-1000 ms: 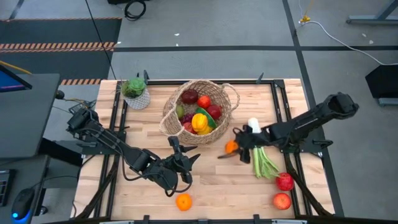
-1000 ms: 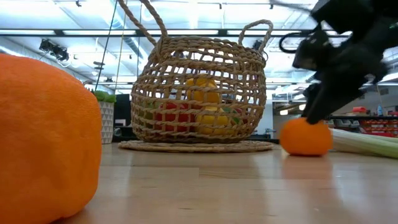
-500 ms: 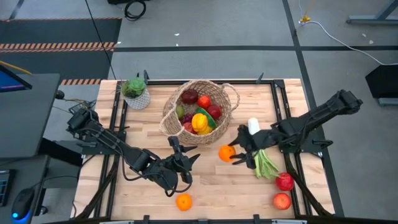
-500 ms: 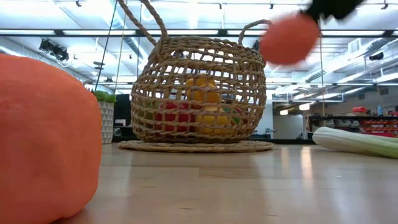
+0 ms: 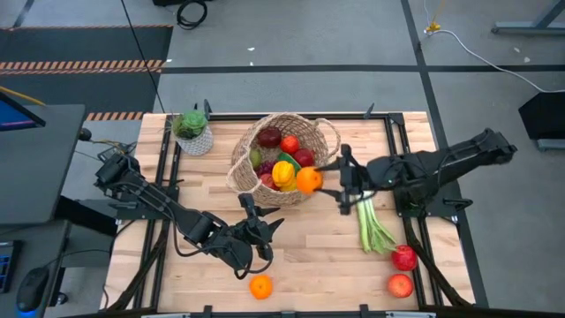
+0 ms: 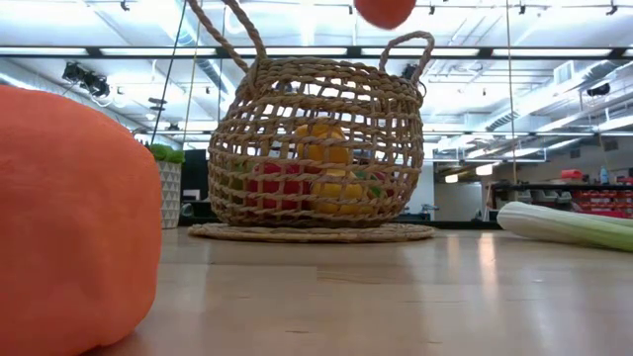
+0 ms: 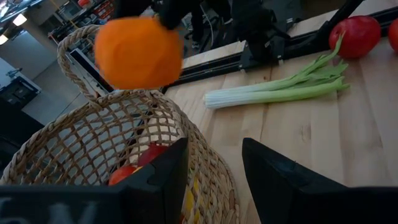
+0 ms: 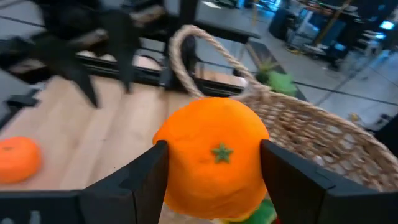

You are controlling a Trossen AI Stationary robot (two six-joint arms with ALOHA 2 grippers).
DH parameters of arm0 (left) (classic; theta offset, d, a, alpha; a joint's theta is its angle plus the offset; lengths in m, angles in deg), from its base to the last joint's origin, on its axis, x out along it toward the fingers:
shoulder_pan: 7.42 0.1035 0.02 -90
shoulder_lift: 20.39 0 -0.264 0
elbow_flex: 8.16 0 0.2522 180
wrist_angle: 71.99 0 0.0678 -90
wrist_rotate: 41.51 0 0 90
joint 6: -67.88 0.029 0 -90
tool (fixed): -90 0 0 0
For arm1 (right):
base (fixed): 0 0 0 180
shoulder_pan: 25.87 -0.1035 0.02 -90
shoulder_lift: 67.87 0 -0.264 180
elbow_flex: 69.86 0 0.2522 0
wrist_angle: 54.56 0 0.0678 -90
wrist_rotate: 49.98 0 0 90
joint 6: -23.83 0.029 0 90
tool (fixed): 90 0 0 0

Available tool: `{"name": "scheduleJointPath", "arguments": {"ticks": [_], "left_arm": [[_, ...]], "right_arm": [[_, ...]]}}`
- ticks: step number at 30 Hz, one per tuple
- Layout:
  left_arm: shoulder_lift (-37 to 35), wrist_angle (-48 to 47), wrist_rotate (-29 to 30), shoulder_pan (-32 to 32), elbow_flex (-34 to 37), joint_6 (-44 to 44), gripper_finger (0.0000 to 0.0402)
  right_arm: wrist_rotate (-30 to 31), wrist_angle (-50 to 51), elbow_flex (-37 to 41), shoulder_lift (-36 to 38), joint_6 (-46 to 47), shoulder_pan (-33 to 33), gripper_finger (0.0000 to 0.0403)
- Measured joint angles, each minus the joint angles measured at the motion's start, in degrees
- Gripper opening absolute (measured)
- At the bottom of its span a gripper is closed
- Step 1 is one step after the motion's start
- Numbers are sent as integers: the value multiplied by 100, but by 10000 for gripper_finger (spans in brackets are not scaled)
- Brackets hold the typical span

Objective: Build produce basket
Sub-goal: Put the orange into the basket

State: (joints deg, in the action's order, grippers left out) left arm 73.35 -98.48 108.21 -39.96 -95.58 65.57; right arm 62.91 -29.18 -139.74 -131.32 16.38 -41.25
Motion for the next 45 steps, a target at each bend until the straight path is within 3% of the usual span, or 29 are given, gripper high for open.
{"name": "scheduleJointPath", "arguments": {"ticks": [11, 17, 21, 33, 45], "left_arm": [[0, 0, 0, 0, 0, -7, 160], [0, 2, 0, 0, 0, -11, 160], [0, 4, 0, 0, 0, -42, 160], [0, 7, 0, 0, 0, -156, 160], [0, -4, 0, 0, 0, -152, 160]], "right_arm": [[-38, -728, 2, -781, -170, 694, 243], [561, -555, 2, -1129, 123, 933, 250], [590, -461, 0, -1251, 322, 990, 267], [450, -395, -4, -1284, 601, 978, 328], [380, -313, -4, -912, 882, 156, 331]]}}
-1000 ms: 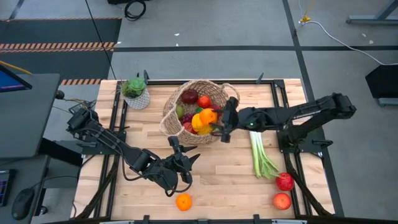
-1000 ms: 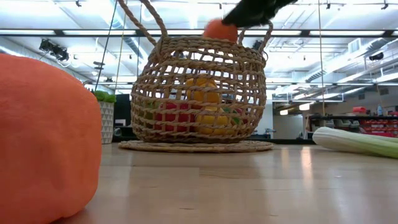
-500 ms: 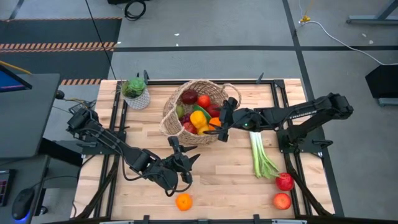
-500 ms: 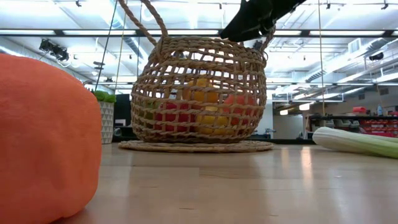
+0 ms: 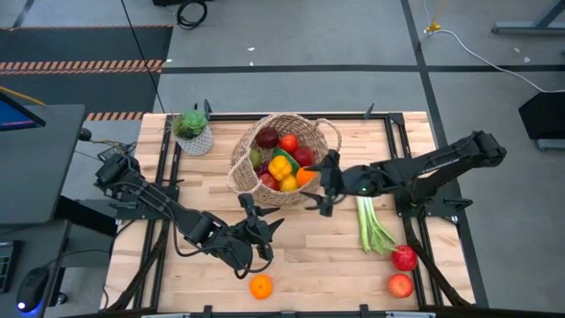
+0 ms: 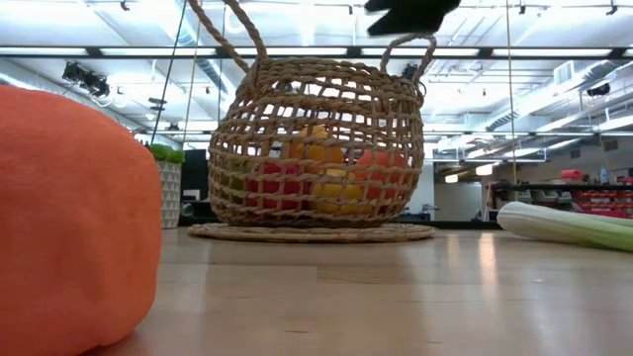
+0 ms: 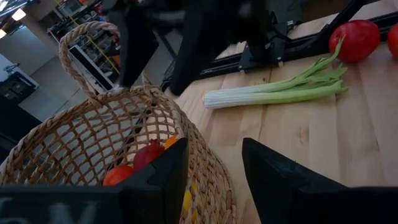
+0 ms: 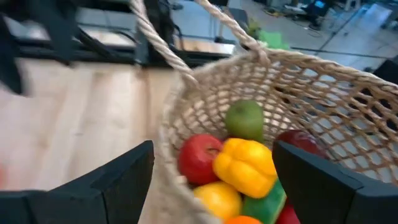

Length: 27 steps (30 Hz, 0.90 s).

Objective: Build produce basket
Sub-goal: Put the orange into the basket

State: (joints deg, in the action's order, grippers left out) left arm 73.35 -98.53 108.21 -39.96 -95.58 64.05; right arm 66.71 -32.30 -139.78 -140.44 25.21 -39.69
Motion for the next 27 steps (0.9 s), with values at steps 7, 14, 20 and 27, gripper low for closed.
{"name": "scheduleJointPath", "arguments": {"ticks": [7, 14, 20, 27], "left_arm": [[0, 2, 0, 0, 0, 4, 160], [0, 7, 0, 0, 0, -15, 160], [0, 56, -374, 73, 4, -189, 160], [17, 142, -1571, 123, 5, -785, 160]], "right_arm": [[-56, 994, 0, 323, 1005, -543, 330], [-1449, 2533, 0, 280, 3014, -1092, 330], [-1253, 3074, 220, 27, 4127, -1875, 330], [-531, 3054, 587, -385, 4547, -2167, 330]]}}
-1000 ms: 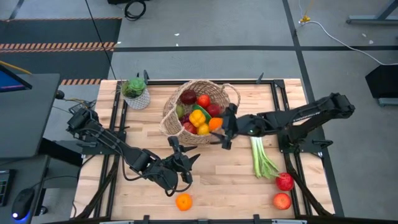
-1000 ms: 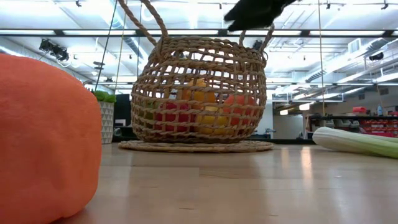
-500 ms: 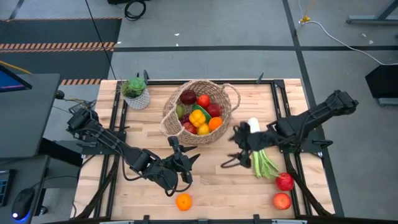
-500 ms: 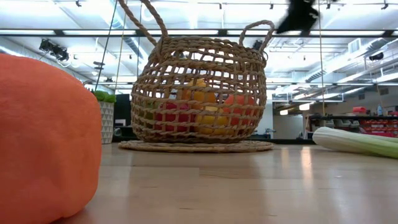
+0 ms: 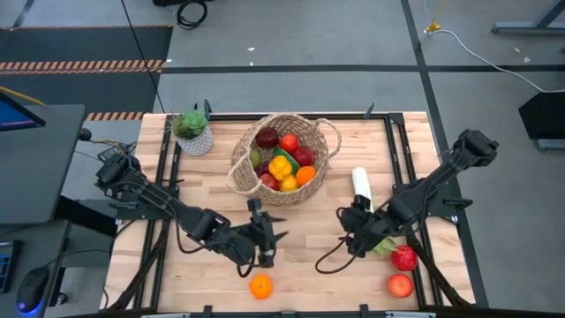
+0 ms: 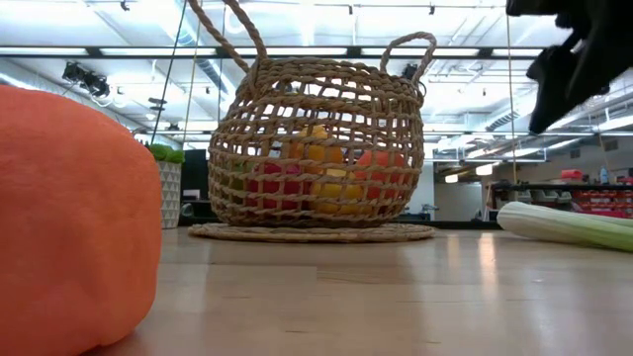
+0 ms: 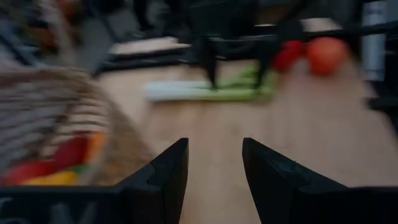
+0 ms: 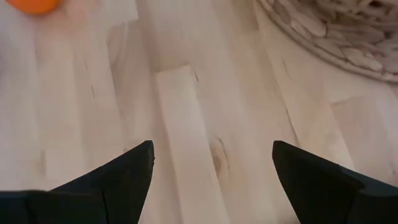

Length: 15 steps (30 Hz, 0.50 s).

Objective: Build produce basket
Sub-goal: Put the orange into the basket

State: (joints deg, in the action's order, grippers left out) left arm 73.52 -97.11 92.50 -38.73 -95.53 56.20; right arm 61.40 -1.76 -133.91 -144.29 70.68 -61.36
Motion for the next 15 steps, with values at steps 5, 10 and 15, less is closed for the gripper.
{"name": "scheduleJointPath", "arguments": {"ticks": [5, 10, 15], "left_arm": [[0, -9, -964, -158, -1, -340, 160], [0, -138, -1814, -500, 1, -1089, 160], [2, -333, -1926, -1012, 1, -1364, 160]], "right_arm": [[21, -216, 5, -302, -543, 9, 330], [-1, -592, 5, -576, -1076, 83, 330], [-53, -821, 5, -788, -1356, 86, 330]]}}
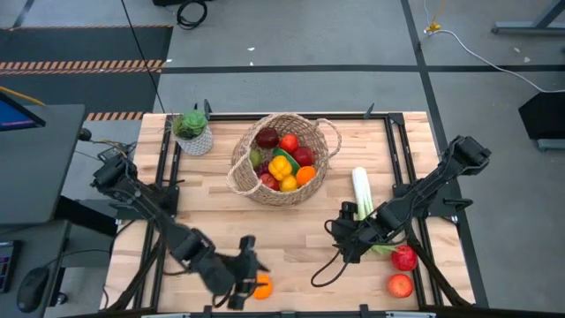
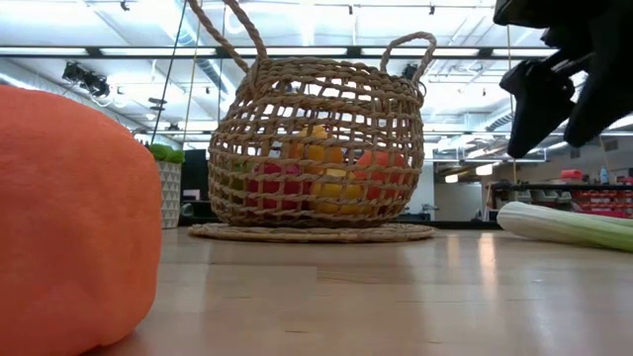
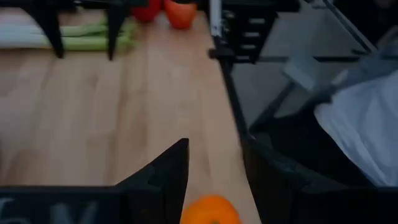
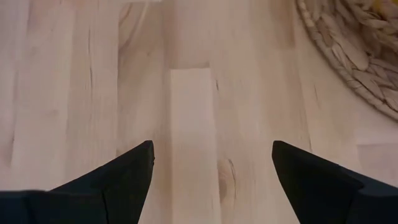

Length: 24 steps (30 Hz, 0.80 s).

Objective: Build produce basket
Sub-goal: Put the orange into the basket

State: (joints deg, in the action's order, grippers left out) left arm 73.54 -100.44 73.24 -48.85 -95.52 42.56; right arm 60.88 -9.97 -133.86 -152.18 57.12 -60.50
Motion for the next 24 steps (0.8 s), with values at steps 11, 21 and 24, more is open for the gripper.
{"name": "scheduleJointPath", "arguments": {"ticks": [11, 21, 24], "left_arm": [[812, -58, 495, -678, -2, -407, 160], [1309, -21, 189, -700, -1, -1628, 178], [1320, -15, 170, -709, -2, -1887, 207]], "right_arm": [[-208, -109, 0, -99, -229, 29, 330], [-214, -309, 0, -99, -345, 61, 330], [-319, -310, 0, -99, -350, 59, 325]]}}
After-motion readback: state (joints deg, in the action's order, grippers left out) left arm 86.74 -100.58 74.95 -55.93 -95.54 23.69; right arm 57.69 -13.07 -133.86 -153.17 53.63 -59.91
